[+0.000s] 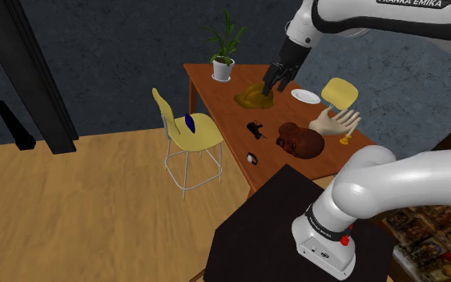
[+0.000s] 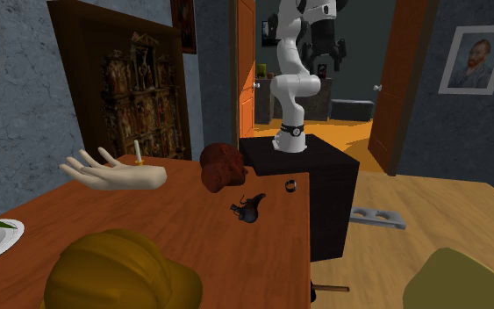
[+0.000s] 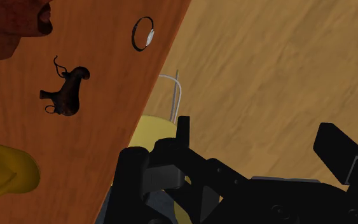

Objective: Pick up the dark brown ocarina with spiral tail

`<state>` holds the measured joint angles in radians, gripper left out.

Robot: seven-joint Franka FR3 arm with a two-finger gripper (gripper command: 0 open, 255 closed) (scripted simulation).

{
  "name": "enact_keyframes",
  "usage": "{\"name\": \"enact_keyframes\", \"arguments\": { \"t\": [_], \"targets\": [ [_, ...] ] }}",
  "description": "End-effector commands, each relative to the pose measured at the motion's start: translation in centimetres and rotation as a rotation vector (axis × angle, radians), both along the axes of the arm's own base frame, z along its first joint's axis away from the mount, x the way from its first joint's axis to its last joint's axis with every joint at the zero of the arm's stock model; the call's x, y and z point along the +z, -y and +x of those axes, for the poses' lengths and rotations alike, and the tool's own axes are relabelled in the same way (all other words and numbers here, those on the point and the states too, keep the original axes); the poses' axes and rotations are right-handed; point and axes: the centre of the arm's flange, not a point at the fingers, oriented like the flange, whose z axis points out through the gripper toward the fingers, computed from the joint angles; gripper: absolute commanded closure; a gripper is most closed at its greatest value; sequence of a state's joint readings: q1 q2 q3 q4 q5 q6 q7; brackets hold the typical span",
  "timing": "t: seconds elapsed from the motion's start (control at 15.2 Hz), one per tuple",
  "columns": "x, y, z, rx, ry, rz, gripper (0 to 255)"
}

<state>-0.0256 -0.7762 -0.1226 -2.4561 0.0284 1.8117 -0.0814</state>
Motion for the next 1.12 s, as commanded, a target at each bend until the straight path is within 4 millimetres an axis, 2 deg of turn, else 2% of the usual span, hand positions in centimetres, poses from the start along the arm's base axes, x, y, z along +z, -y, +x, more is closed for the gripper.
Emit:
{"name": "enact_keyframes", "arguments": {
  "t": [0.0, 1.06],
  "targets": [
    [-2.0, 1.3, 1.0, -0.01, 0.004, -0.004, 0],
    [-18.2, 12.6, 7.4, -0.089, 0.021, -0.029, 0]
  ]
}}
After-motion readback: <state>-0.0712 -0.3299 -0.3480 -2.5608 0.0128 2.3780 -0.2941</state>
